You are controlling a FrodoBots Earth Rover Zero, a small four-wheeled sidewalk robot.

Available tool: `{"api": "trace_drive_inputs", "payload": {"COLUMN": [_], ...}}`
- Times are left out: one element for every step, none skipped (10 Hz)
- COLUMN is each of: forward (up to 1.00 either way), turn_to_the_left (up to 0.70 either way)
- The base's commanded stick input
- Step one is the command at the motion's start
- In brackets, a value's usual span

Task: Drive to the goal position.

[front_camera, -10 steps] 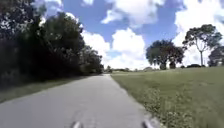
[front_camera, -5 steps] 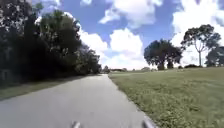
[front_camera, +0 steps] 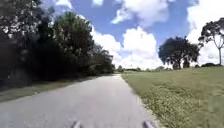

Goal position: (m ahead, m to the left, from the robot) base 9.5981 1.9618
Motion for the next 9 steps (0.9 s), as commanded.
{"api": "trace_drive_inputs", "payload": {"forward": [0.70, 0.70, 0.70, 0.70, 0.70, 0.70, 0.70, 0.70, 0.70], "turn_to_the_left": [0.00, 0.00, 0.00, 0.05, 0.00, 0.00, 0.00, 0.00, 0.00]}}
